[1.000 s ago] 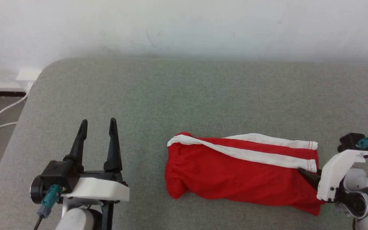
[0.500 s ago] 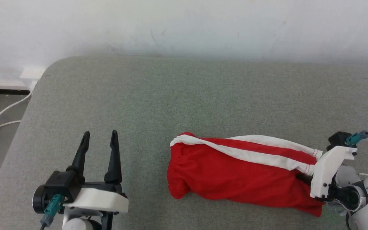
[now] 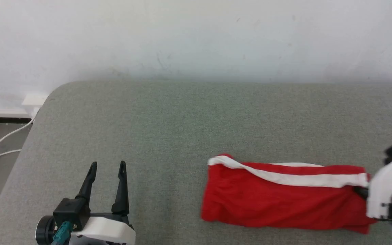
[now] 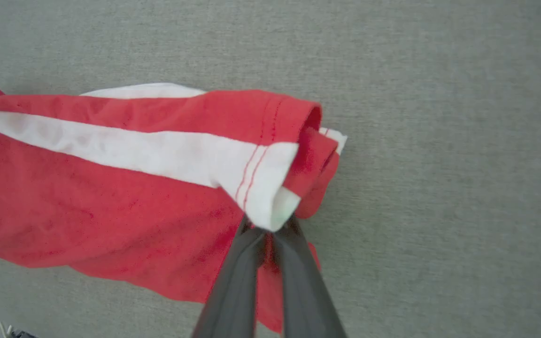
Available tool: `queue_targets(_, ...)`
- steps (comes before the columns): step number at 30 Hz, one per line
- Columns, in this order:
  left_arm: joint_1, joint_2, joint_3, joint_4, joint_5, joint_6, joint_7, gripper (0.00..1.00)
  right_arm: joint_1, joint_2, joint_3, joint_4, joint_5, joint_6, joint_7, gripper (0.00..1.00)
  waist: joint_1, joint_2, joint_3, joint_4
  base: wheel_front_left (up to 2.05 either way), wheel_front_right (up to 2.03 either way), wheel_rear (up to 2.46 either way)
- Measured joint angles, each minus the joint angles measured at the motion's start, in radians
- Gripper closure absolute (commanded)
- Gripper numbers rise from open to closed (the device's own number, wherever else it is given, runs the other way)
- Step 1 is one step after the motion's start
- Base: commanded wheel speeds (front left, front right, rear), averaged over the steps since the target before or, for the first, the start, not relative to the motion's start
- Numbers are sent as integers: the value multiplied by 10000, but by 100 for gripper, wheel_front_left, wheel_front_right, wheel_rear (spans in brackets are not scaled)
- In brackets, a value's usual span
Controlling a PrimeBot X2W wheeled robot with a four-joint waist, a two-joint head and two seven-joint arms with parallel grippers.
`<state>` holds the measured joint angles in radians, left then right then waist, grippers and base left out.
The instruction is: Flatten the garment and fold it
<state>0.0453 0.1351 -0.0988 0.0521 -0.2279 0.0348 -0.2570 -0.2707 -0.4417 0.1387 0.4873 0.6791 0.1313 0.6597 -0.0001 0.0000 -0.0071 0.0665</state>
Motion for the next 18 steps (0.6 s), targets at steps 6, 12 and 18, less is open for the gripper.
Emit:
queue_targets(6, 0, -58, -94, -25, 100, -90, 0, 0, 437, -583, -1212, -382, -140, 0, 54, 100, 0, 1, -125, -60, 0, 0, 0)
queue_targets(12, 3, -63, -182, -12, 102, -165, 0, 0, 533, 483, -1371, -1666, 566, 0, 1118, 100, 1, 0, -186, -122, 0, 0, 0)
queue_targets(18, -9, -67, -265, 56, 100, -184, 0, 0, 635, 1749, -385, -3172, 1244, 0, 1902, 100, 0, 0, -140, -107, 0, 0, 0)
